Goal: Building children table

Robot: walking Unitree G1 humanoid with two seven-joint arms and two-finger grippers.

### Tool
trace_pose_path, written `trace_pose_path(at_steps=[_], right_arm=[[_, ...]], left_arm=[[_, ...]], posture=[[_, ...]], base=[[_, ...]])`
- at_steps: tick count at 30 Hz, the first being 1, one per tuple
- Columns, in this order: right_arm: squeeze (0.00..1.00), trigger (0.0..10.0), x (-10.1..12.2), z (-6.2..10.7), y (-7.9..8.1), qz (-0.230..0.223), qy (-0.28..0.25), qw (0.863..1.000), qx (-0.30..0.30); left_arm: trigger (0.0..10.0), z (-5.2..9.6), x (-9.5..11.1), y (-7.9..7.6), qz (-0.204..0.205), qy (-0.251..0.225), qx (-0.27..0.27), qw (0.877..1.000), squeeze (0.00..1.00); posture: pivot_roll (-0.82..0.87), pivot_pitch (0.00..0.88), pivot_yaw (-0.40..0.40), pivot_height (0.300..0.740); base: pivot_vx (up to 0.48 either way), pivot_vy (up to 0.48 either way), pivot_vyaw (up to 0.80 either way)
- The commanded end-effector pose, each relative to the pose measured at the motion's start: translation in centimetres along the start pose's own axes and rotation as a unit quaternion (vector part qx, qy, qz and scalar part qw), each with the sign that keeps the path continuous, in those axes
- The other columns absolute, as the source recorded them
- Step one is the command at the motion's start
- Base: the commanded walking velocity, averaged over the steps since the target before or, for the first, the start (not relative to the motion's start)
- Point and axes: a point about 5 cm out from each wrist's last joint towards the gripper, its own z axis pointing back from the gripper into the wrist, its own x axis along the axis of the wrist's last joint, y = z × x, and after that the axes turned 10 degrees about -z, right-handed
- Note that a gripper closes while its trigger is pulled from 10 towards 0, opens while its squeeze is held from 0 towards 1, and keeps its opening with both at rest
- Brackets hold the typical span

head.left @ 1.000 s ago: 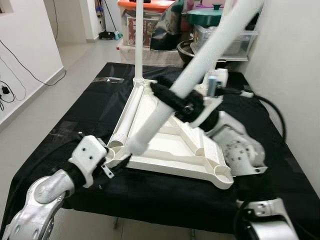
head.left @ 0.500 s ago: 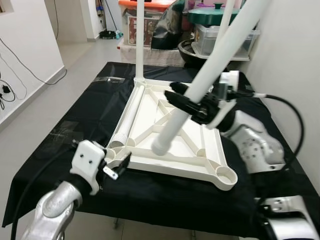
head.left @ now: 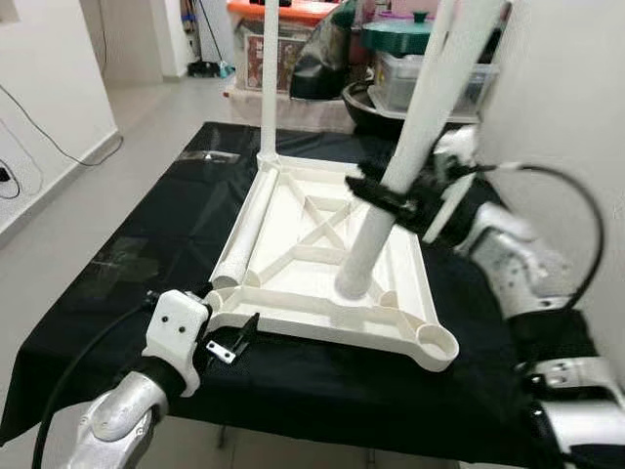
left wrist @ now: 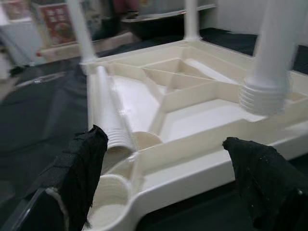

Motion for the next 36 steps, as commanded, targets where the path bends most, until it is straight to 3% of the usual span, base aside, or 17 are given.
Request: trace_pose_path(at_steps=[1, 2, 3, 5, 7, 8, 9, 14, 18, 20, 23, 28, 29, 31, 32, 33, 36], right_arm=[[0.0, 10.0, -0.8, -0.1, -1.7, -0.078, 0.006, 0.991, -0.112], [0.0, 10.0, -0.8, -0.1, -1.7, -0.078, 0.006, 0.991, -0.112], [0.0, 10.0, -1.3, 0.0, -2.6, -0.1, 0.015, 0.98, -0.171], [0.0, 10.0, -1.2, 0.2, -3.3, -0.129, 0.013, 0.972, -0.198], [0.0, 10.0, -1.2, 0.2, -3.3, -0.129, 0.013, 0.972, -0.198], [0.0, 10.0, -0.1, 0.4, -3.6, -0.152, -0.019, 0.966, -0.21], [0.0, 10.0, 1.2, 0.3, -3.5, -0.155, -0.038, 0.965, -0.207], [0.0, 10.0, 2.7, -0.5, -2.7, -0.165, -0.043, 0.967, -0.187], [0.0, 10.0, 3.8, -1.2, -1.2, -0.208, -0.15, 0.956, -0.143], [0.0, 10.0, 3.9, -1.2, -0.7, -0.209, -0.168, 0.955, -0.128], [0.0, 10.0, 3.8, -1.2, 1.2, -0.185, -0.194, 0.96, -0.082], [0.0, 10.0, 3.7, -1.2, 1.7, -0.16, -0.19, 0.965, -0.085], [0.0, 10.0, 3.6, -1.0, 2.2, -0.09, -0.187, 0.974, -0.088], [0.0, 10.0, 3.7, -0.9, 2.8, -0.01, -0.189, 0.978, -0.084], [0.0, 10.0, 3.7, -0.9, 2.8, -0.01, -0.189, 0.978, -0.084], [0.0, 10.0, 3.6, -0.9, 3.3, 0.028, -0.187, 0.979, -0.078], [0.0, 10.0, 3.5, -0.9, 3.5, 0.036, -0.187, 0.979, -0.076]], left_arm=[[10.0, -0.3, -0.6, 0.2, 0.005, 0.019, 0.035, 0.999, 0.0], [10.0, -0.3, -0.6, 0.2, 0.005, 0.019, 0.035, 0.999, 0.0], [10.0, -0.5, -0.6, 0.5, 0.019, 0.025, 0.059, 0.998, 0.0], [10.0, -0.7, -0.6, 0.5, 0.025, 0.026, 0.069, 0.997, 0.0], [10.0, -0.7, -0.6, 0.5, 0.025, 0.026, 0.069, 0.997, 0.0], [10.0, -0.7, -0.6, 0.6, 0.027, 0.026, 0.072, 0.997, 0.0], [10.0, -0.7, -0.6, 0.5, 0.027, 0.027, 0.071, 0.997, 0.0], [10.0, -0.7, -0.8, 0.6, 0.025, 0.029, 0.073, 0.997, 0.0], [10.0, -1.0, -0.6, 0.3, 0.027, 0.025, 0.078, 0.996, 0.0], [10.0, -1.1, -0.5, 0.3, 0.027, 0.025, 0.079, 0.996, 0.0], [10.0, -1.1, -0.5, 0.3, 0.023, 0.023, 0.082, 0.996, 0.0], [10.0, -1.2, -0.4, 0.2, 0.023, 0.022, 0.083, 0.996, 0.0], [10.0, -1.3, -0.3, -0.1, 0.022, 0.018, 0.078, 0.997, 0.0], [10.0, -1.3, -0.3, -0.3, 0.017, 0.018, 0.072, 0.997, 0.0], [10.0, -1.3, -0.3, -0.3, 0.017, 0.018, 0.072, 0.997, 0.0], [10.0, -1.4, -0.3, -0.3, 0.015, 0.018, 0.072, 0.997, 0.0], [10.0, -1.4, -0.3, -0.3, 0.015, 0.018, 0.073, 0.997, 0.0]], posture=[[0.13, 0.0, -0.075, 0.74], [0.13, 0.0, -0.075, 0.74], [0.12, 0.0, -0.065, 0.74], [0.12, 0.0, -0.065, 0.74], [0.12, 0.0, -0.065, 0.74], [0.12, 0.0, -0.066, 0.74], [0.11, 0.0, -0.063, 0.74], [0.11, 0.0, -0.064, 0.74], [0.12, 0.0, -0.063, 0.74], [0.12, 0.0, -0.063, 0.74], [0.11, 0.0, -0.061, 0.74], [0.11, 0.0, -0.061, 0.74], [0.11, 0.0, -0.061, 0.74], [0.11, 0.0, -0.063, 0.74], [0.11, 0.0, -0.063, 0.74], [0.11, 0.0, -0.062, 0.74], [0.11, 0.0, -0.062, 0.74]], base=[[0.0, 0.0, 0.0], [0.0, 0.0, 0.0], [0.0, 0.0, 0.0], [0.0, 0.0, 0.0], [0.0, 0.0, 0.0], [0.0, 0.0, 0.0], [0.0, 0.0, 0.0], [0.0, 0.0, 0.0], [0.0, 0.0, 0.0], [0.0, 0.0, 0.0], [0.0, 0.0, 0.0], [0.0, 0.0, 0.0], [0.0, 0.0, 0.0], [0.0, 0.0, 0.0], [0.0, 0.0, 0.0], [0.0, 0.0, 0.0], [0.0, 0.0, 0.0]])
